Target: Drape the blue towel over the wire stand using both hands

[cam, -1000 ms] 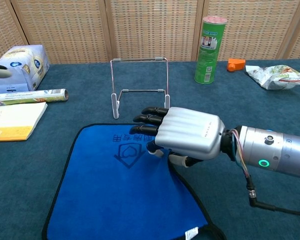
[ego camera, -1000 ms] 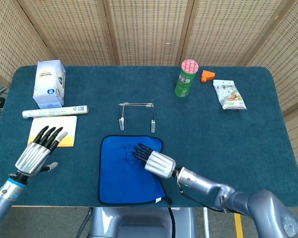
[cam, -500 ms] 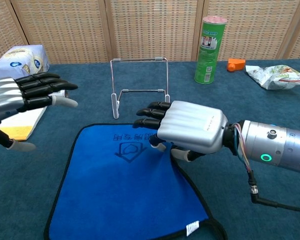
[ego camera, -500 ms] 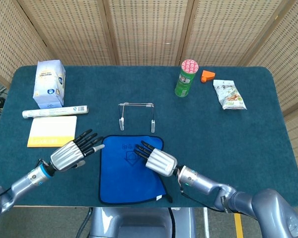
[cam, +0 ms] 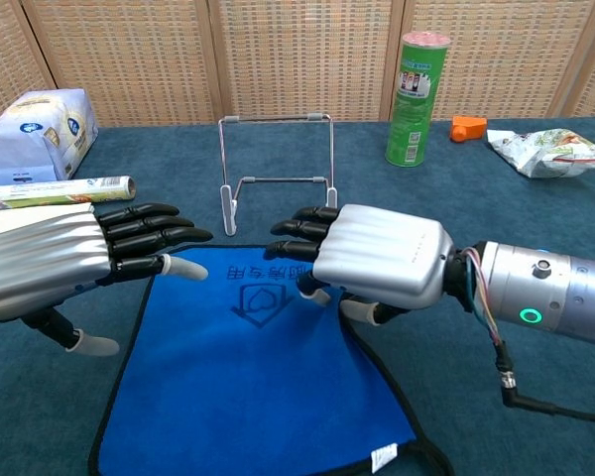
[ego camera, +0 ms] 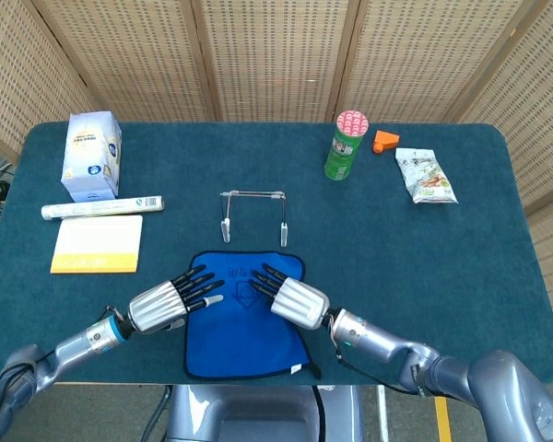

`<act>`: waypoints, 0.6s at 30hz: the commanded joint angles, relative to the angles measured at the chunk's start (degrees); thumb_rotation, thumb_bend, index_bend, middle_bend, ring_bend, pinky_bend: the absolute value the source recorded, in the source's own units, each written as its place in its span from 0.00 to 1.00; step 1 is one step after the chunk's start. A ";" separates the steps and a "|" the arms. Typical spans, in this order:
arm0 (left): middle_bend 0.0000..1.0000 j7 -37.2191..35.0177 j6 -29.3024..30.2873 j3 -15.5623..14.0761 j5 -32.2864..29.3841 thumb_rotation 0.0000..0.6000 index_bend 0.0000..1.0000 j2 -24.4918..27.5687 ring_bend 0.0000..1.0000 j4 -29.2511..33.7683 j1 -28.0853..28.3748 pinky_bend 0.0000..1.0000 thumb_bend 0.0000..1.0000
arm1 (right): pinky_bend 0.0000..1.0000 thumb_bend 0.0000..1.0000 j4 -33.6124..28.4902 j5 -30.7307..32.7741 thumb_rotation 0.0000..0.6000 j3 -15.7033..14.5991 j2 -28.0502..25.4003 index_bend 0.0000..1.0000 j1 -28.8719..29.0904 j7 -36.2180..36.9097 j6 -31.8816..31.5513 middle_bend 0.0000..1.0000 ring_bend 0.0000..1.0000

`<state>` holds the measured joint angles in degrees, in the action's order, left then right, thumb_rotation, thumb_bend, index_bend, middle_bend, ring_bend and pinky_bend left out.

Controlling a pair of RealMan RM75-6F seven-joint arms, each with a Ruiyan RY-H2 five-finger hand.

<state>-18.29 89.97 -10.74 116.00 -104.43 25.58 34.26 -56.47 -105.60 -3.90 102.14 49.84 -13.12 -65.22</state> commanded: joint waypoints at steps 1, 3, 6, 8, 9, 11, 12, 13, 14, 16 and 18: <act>0.00 0.20 0.07 -0.47 -0.38 1.00 0.16 -0.21 0.00 -0.45 -0.01 0.00 0.11 | 0.10 0.52 -0.52 0.02 1.00 0.19 -0.15 0.60 0.09 -0.07 -0.13 0.13 0.00; 0.00 0.31 0.12 -0.62 -0.82 1.00 0.17 -0.15 0.00 -0.92 -0.04 0.00 0.11 | 0.10 0.52 -0.85 0.02 1.00 0.35 -0.26 0.60 0.19 -0.40 -0.12 0.13 0.00; 0.00 0.12 -0.26 -0.79 -1.47 1.00 0.17 -0.17 0.00 -1.40 0.06 0.00 0.11 | 0.10 0.52 -1.10 0.12 1.00 0.56 -0.32 0.60 0.32 -0.78 0.06 0.13 0.00; 0.00 0.05 -0.49 -1.05 -1.83 1.00 0.17 -0.41 0.00 -1.75 0.14 0.00 0.11 | 0.10 0.52 -1.23 0.26 1.00 0.64 -0.29 0.60 0.31 -0.91 0.17 0.13 0.00; 0.00 0.02 -0.63 -1.21 -1.94 1.00 0.17 -0.56 0.00 -1.89 0.19 0.00 0.11 | 0.10 0.52 -1.26 0.27 1.00 0.63 -0.30 0.60 0.30 -1.01 0.23 0.13 0.00; 0.00 0.02 -1.09 -1.59 -2.01 1.00 0.17 -0.86 0.00 -2.19 0.28 0.00 0.11 | 0.10 0.52 -1.25 0.26 1.00 0.58 -0.34 0.60 0.28 -1.23 0.29 0.13 0.00; 0.00 0.07 -1.30 -1.78 -2.06 1.00 0.18 -1.03 0.00 -2.38 0.36 0.00 0.11 | 0.10 0.52 -1.26 0.27 1.00 0.56 -0.38 0.60 0.26 -1.31 0.32 0.13 0.00; 0.00 0.04 -1.58 -2.06 -2.09 1.00 0.18 -1.23 0.00 -2.62 0.47 0.00 0.11 | 0.10 0.52 -1.28 0.29 1.00 0.54 -0.43 0.60 0.25 -1.38 0.36 0.13 0.00; 0.00 0.02 -1.78 -2.26 -2.12 1.00 0.18 -1.38 0.00 -2.78 0.57 0.00 0.11 | 0.10 0.52 -1.28 0.34 1.00 0.55 -0.48 0.60 0.22 -1.42 0.39 0.13 0.00; 0.00 0.10 -2.06 -2.58 -2.21 1.00 0.18 -1.65 0.00 -3.11 0.75 0.00 0.11 | 0.10 0.52 -1.28 0.45 1.00 0.59 -0.54 0.60 0.19 -1.48 0.47 0.13 0.00; 0.00 -0.05 -2.36 -2.82 -2.44 1.00 0.18 -1.94 0.00 -3.36 0.96 0.00 0.11 | 0.10 0.52 -1.25 0.55 1.00 0.67 -0.59 0.60 0.21 -1.50 0.55 0.13 0.00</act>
<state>-18.29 87.69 -13.49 113.64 -106.29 22.29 35.15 -57.73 -105.06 -3.24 101.55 50.04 -14.62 -64.67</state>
